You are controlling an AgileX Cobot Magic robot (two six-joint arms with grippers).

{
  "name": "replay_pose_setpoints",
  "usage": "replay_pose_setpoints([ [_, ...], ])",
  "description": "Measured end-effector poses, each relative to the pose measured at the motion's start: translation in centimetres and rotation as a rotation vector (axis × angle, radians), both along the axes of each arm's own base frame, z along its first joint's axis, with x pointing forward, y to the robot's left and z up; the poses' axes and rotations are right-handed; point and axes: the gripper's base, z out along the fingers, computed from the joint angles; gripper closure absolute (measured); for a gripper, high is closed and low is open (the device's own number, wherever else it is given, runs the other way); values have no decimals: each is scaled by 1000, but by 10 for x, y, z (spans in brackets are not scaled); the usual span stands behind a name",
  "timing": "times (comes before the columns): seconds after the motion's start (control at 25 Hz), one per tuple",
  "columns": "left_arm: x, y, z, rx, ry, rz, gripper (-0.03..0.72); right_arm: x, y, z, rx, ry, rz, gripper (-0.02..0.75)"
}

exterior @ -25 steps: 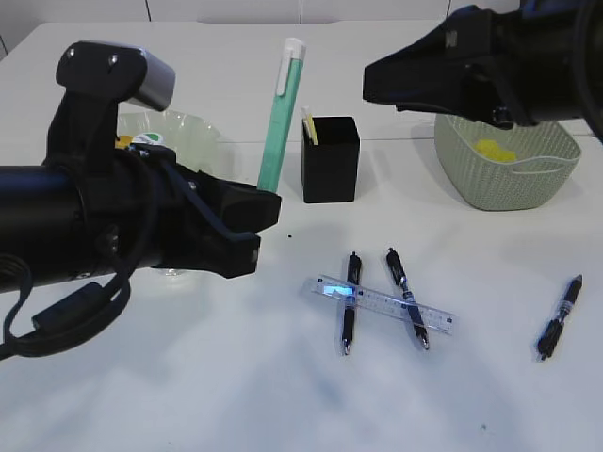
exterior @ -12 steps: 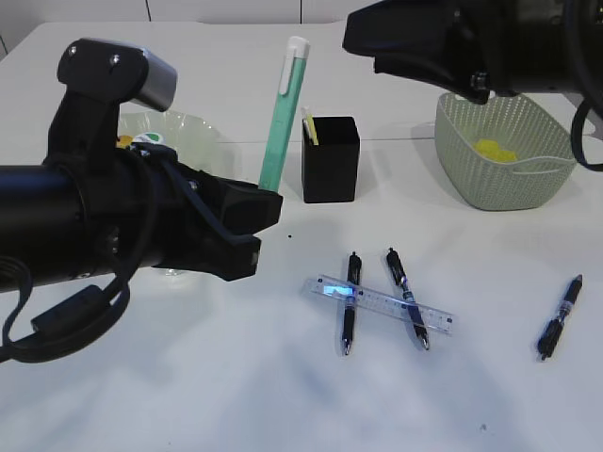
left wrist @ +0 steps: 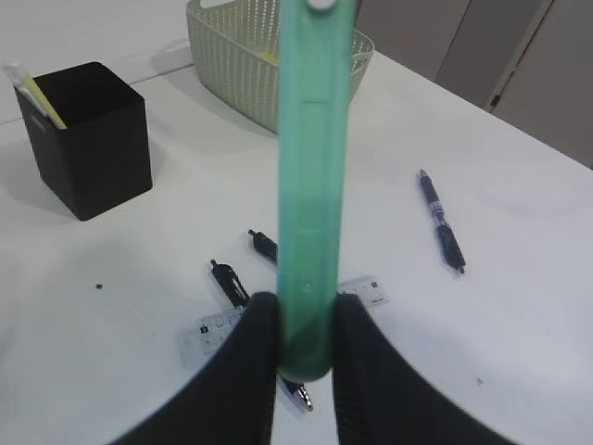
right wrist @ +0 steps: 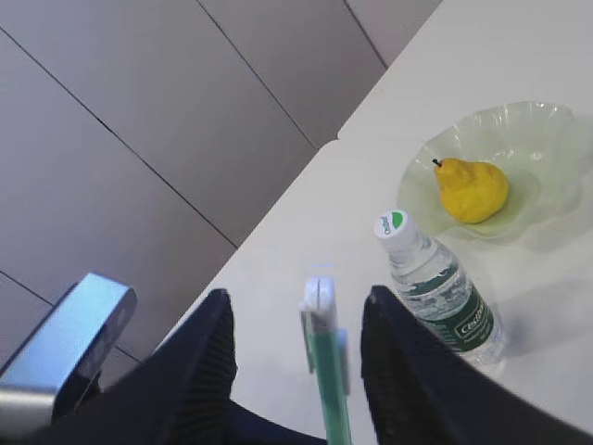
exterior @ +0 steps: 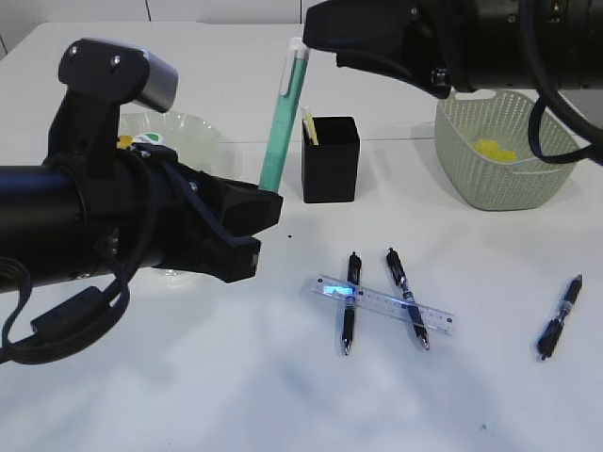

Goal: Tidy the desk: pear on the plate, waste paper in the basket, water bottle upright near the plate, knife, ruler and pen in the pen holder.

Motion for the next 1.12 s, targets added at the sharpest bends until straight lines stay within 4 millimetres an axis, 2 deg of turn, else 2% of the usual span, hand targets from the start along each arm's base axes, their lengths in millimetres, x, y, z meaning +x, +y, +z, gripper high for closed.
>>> replay_pose_setpoints([
  [0.24,0,0,0,1,-1,-1,595,13,9,-3,15,23,3,400],
  [0.44,0,0,0,0,-1,-1,596,14,22,-4,13,26,33,400],
  [0.96,1,-1,3,-26,-27,2,596,17,23,-9,-17,23,24,402],
  [1.12,1,-1,4,-32,-32,2,596,18,23,-10,-24,22,24,436],
])
